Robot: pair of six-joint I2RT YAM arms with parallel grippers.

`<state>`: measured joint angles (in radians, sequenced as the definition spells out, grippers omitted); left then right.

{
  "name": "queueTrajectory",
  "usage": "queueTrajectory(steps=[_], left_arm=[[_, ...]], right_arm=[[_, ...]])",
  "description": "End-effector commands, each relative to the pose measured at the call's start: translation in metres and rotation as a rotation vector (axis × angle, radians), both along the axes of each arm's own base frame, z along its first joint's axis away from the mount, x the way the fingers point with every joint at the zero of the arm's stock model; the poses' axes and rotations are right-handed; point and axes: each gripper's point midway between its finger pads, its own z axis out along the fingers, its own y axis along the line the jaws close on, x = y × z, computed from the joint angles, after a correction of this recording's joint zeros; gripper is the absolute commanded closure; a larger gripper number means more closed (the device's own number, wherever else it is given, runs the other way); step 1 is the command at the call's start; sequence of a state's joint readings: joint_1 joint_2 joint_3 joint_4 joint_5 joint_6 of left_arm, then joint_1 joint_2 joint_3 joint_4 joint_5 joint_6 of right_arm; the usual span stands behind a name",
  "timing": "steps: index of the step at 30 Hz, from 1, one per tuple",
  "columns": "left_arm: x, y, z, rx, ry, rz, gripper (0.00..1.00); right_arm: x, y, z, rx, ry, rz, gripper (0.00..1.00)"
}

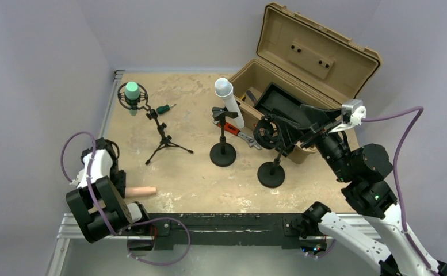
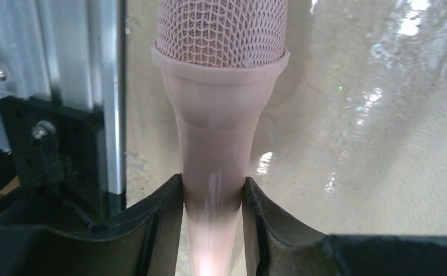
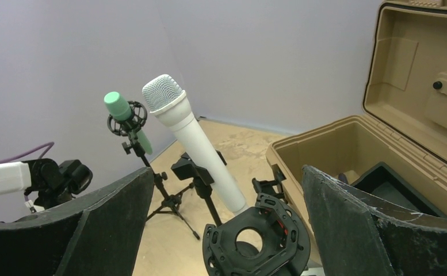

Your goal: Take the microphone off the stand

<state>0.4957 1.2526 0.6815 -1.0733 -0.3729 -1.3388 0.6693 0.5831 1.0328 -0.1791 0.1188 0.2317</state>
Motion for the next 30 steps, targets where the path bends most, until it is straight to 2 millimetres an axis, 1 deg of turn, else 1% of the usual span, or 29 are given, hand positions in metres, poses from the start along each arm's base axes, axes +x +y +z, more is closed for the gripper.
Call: queueTrajectory(steps=[1, 3, 4, 5, 7, 9, 15, 16, 17, 21, 23, 24, 27, 30], left_arm=[[0.015, 0.007, -0.009, 0.008, -0.057, -0.083, 1.00], [0.016, 0.006, -0.012, -0.001, -0.060, -0.093, 0.96], [0.027, 0.012, 0.011, 0.079, -0.192, -0.097, 0.92], [0.017, 0.007, -0.010, 0.004, -0.070, -0.096, 0.88], [0.013, 0.004, -0.014, -0.017, -0.043, -0.088, 0.75], [0.011, 0.003, -0.014, -0.021, -0.038, -0.083, 0.63], [0.012, 0.003, -0.010, -0.013, -0.045, -0.083, 0.46], [0.012, 0.003, -0.010, -0.017, -0.048, -0.083, 0.42], [0.013, 0.002, -0.010, -0.022, -0.050, -0.084, 0.34], [0.019, 0.003, -0.006, -0.018, -0.084, -0.101, 0.14], [0.023, 0.002, -0.004, -0.017, -0.111, -0.112, 0.02], [0.025, 0.002, -0.003, -0.018, -0.124, -0.118, 0.00], [0.030, 0.000, 0.003, -0.020, -0.163, -0.149, 0.00], [0.041, 0.000, 0.016, -0.005, -0.243, -0.214, 0.00]], right_arm=[[-0.001, -0.007, 0.018, 0.012, -0.052, -0.029, 0.01], [-0.001, -0.008, 0.020, 0.009, -0.059, -0.033, 0.01], [-0.002, -0.009, 0.021, 0.009, -0.063, -0.035, 0.01], [-0.002, -0.009, 0.022, 0.008, -0.065, -0.038, 0.01], [-0.002, -0.011, 0.023, 0.006, -0.068, -0.042, 0.01], [-0.003, -0.012, 0.023, 0.003, -0.069, -0.045, 0.01], [-0.001, -0.012, 0.021, -0.009, -0.065, -0.053, 0.01], [0.000, -0.011, 0.020, -0.012, -0.062, -0.052, 0.01], [0.002, -0.010, 0.018, -0.017, -0.057, -0.051, 0.01], [0.007, -0.005, 0.013, -0.035, -0.042, -0.045, 0.01], [0.008, -0.003, 0.011, -0.040, -0.035, -0.043, 0.01], [0.009, -0.002, 0.009, -0.042, -0.029, -0.043, 0.01], [0.013, 0.000, 0.005, -0.037, -0.011, -0.046, 0.01], [0.016, 0.002, 0.003, -0.040, 0.004, -0.047, 0.01]])
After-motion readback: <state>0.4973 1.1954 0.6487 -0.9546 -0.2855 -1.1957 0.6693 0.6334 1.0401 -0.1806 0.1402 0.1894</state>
